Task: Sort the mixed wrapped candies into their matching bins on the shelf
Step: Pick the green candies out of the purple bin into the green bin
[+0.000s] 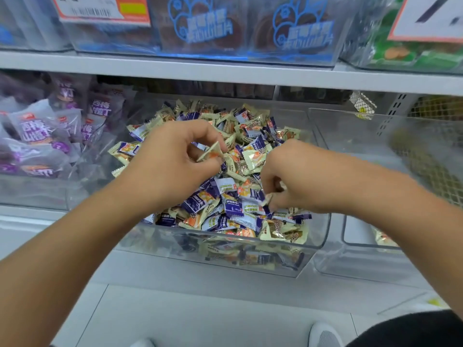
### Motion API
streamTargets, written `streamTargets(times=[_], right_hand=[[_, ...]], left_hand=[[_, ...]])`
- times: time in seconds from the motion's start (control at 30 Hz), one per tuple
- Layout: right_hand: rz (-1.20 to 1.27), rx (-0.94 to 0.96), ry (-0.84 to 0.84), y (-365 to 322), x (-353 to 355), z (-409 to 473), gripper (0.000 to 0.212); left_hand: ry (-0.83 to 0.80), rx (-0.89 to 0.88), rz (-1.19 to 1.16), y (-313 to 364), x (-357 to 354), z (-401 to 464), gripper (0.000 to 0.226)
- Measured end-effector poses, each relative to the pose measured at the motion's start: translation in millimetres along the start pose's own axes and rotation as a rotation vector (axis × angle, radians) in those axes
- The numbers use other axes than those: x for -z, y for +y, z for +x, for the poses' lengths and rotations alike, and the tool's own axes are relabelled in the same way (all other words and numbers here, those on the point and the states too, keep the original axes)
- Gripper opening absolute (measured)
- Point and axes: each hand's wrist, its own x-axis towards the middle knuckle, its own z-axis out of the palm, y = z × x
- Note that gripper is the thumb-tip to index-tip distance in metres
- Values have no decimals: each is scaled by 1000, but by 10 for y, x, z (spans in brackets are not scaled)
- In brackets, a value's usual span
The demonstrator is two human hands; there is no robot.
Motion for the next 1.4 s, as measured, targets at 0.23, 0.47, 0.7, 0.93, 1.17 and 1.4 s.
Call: streamTargets(times=[0.23,0.47,0.7,0.93,1.17,1.4], right_hand=[[177,-48,308,149,173,-153,16],[52,-82,172,116,134,-102,45],[-261,-91,76,-72,103,-24,26],[-292,-96,92,-58,71,32,24],[-46,-34,411,156,326,-354,26],[738,-297,214,855,242,-821,29]], left_hand=[[-69,-114,343,-2,-161,171,15],[-257,-216,780,38,-126,356,31],[-303,-203,822,29,-102,379,24],[-162,-292,649,-131,-98,320,14],[17,-180,190,97,-25,119,14],[-12,-255,51,758,-409,282,17]])
